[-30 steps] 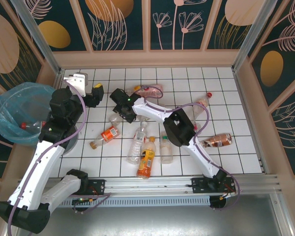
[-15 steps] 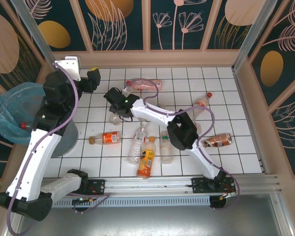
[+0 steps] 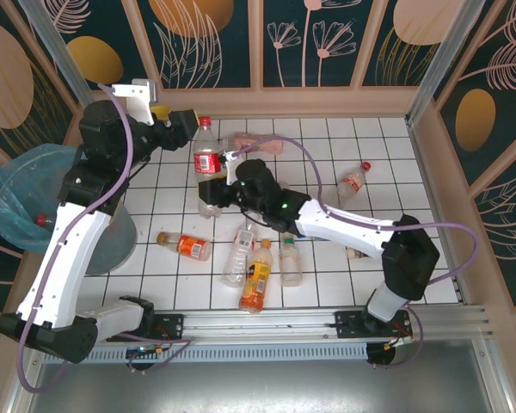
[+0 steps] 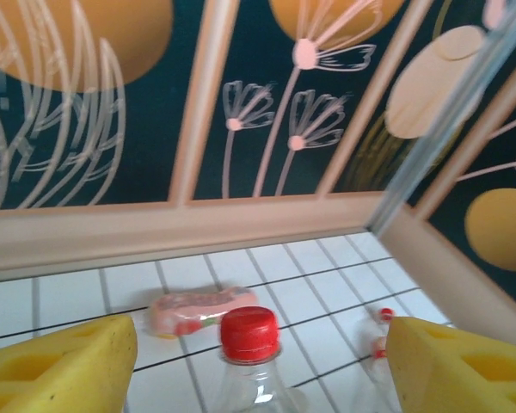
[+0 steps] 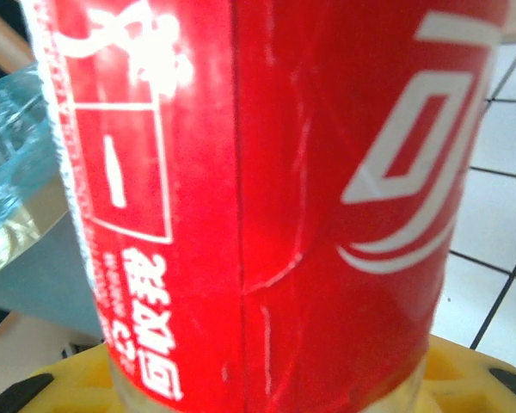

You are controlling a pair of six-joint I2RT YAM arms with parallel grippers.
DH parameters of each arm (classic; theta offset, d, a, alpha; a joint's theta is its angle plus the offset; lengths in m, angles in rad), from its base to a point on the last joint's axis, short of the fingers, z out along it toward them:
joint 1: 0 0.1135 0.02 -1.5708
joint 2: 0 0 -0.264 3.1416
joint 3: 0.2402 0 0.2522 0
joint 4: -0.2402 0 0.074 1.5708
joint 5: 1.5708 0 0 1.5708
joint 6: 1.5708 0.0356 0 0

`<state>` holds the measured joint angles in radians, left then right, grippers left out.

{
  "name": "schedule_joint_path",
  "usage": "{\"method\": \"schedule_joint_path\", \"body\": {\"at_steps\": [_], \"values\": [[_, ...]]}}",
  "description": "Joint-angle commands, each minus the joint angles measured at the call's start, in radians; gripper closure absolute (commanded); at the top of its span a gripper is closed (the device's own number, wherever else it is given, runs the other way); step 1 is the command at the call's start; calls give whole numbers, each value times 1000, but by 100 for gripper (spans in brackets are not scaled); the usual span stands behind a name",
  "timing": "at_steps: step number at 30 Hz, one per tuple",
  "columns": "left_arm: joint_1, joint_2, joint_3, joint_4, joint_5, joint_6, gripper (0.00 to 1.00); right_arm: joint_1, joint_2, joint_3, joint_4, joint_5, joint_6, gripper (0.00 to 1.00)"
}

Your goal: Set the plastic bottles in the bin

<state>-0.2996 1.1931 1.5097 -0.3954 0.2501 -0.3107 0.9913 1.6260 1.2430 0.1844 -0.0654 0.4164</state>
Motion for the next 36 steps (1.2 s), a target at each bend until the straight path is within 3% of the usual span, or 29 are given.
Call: {"method": "schedule_joint_path", "body": {"at_steps": [1,5,7,12,17,22,30,33,36], "values": [[2,3,8,54,148,-57,26,-2,-52,-16,119,-147,-149,64],[1,18,-38,104,305,-93,33,-3,-75,-32,113,-165,-178,61],[2,16,-59,119,332,-93,34,-2,-80,-33,120,-174,-186,61],[2,6,-80,91,235,-53,39,6,-87,-51,168,-199,-196,60],[2,15,-72,86,224,-53,51,20,-84,-46,160,-184,-211,60],[2,25,-63,48,134,-54,34,23,-100,-53,158,-161,-212,60],[2,5,-83,55,73,-56,42,23,-133,-64,145,-110,-225,61],[2,6,-87,67,123,-60,53,23,-136,-65,146,-111,-230,61],[1,5,-83,79,172,-71,71,23,-134,-63,144,-108,-231,59]]}}
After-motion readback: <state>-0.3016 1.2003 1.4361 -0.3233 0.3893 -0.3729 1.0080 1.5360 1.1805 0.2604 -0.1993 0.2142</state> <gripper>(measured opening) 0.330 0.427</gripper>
